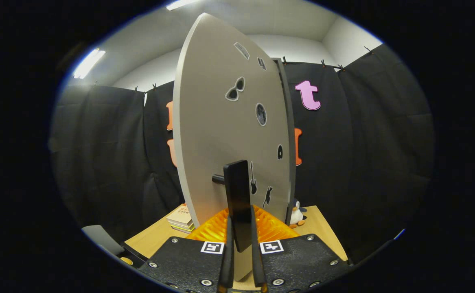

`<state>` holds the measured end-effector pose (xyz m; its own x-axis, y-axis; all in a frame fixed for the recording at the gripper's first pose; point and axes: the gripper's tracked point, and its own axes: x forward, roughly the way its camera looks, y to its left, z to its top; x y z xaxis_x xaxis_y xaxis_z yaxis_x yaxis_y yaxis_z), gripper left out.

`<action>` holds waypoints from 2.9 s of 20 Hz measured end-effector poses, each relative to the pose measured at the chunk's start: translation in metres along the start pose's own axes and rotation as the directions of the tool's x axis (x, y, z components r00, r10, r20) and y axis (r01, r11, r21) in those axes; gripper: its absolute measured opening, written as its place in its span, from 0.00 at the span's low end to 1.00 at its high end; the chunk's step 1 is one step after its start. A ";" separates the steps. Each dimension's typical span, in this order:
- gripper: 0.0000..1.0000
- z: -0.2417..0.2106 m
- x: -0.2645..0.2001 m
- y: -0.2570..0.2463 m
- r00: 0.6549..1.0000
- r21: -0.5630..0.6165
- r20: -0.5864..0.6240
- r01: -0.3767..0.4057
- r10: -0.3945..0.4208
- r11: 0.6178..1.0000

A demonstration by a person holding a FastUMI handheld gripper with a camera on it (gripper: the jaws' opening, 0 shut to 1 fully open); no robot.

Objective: Open the shoe cabinet door, grab the shoes and put them into the shoe cabinet, then close the shoe cabinet door.

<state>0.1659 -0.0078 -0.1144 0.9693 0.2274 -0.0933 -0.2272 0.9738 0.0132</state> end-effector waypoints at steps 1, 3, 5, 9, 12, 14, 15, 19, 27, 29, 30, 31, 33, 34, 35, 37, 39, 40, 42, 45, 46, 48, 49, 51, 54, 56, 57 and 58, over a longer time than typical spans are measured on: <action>0.18 0.000 -0.003 -0.009 1.000 0.001 0.005 0.004 -0.004 1.000; 0.18 -0.001 -0.012 -0.033 1.000 -0.001 0.013 0.017 -0.017 1.000; 0.17 -0.002 -0.020 -0.053 1.000 0.003 0.011 0.018 -0.018 1.000; 0.17 -0.005 -0.023 -0.088 0.999 0.017 0.006 0.035 -0.035 0.999; 0.17 -0.006 -0.026 -0.106 0.998 0.014 0.007 0.063 -0.063 0.998; 0.17 -0.008 -0.030 -0.120 0.996 0.018 0.006 0.091 -0.091 0.996; 0.16 -0.010 -0.034 -0.127 0.994 0.018 0.006 0.107 -0.107 0.994; 0.11 -0.010 -0.047 -0.151 0.982 -0.008 0.015 0.191 -0.191 0.982; 0.11 -0.005 -0.082 -0.132 0.931 -0.053 0.031 0.364 -0.363 0.930; 0.11 -0.007 -0.086 -0.112 0.922 -0.041 0.035 0.387 -0.386 0.921; 0.11 -0.012 -0.088 -0.100 0.920 -0.033 0.038 0.391 -0.390 0.920; 0.11 -0.017 -0.087 -0.086 0.916 -0.034 0.042 0.401 -0.400 0.915; 0.12 -0.032 -0.087 -0.068 0.907 -0.046 0.016 0.422 -0.421 0.906; 0.13 -0.041 -0.086 -0.055 0.910 -0.047 0.000 0.415 -0.415 0.909; 0.14 -0.050 -0.083 -0.043 0.916 -0.049 -0.012 0.401 -0.402 0.915; 0.19 -0.075 -0.071 -0.030 0.915 -0.053 -0.048 0.397 -0.400 0.916; 0.24 -0.105 -0.046 -0.010 0.925 -0.037 -0.084 0.370 -0.371 0.928; 0.29 -0.118 -0.034 -0.003 0.929 -0.030 -0.100 0.354 -0.355 0.935; 0.34 -0.141 -0.014 0.007 0.935 -0.013 -0.114 0.337 -0.337 0.941; 0.36 -0.175 0.016 0.019 0.936 0.004 -0.122 0.333 -0.331 0.943; 0.36 -0.192 0.025 0.024 0.937 -0.002 -0.140 0.324 -0.321 0.946; 0.36 -0.222 0.043 0.037 0.943 -0.016 -0.176 0.283 -0.282 0.959; 0.36 -0.234 0.052 0.041 0.947 -0.025 -0.181 0.267 -0.267 0.963; 0.36 -0.265 0.068 0.044 0.943 -0.043 -0.212 0.254 -0.257 0.966; 0.36 -0.315 0.089 0.048 0.935 -0.030 -0.269 0.231 -0.230 0.973; 0.36 -0.344 0.102 0.047 0.927 -0.020 -0.299 0.232 -0.227 0.973; 0.36 -0.357 0.107 0.048 0.922 -0.016 -0.316 0.229 -0.222 0.973; 0.36 -0.370 0.113 0.048 0.918 -0.016 -0.331 0.228 -0.220 0.974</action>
<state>0.2298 0.0616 -0.4930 0.9086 -0.0083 -0.4176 -0.0021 0.9997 -0.0245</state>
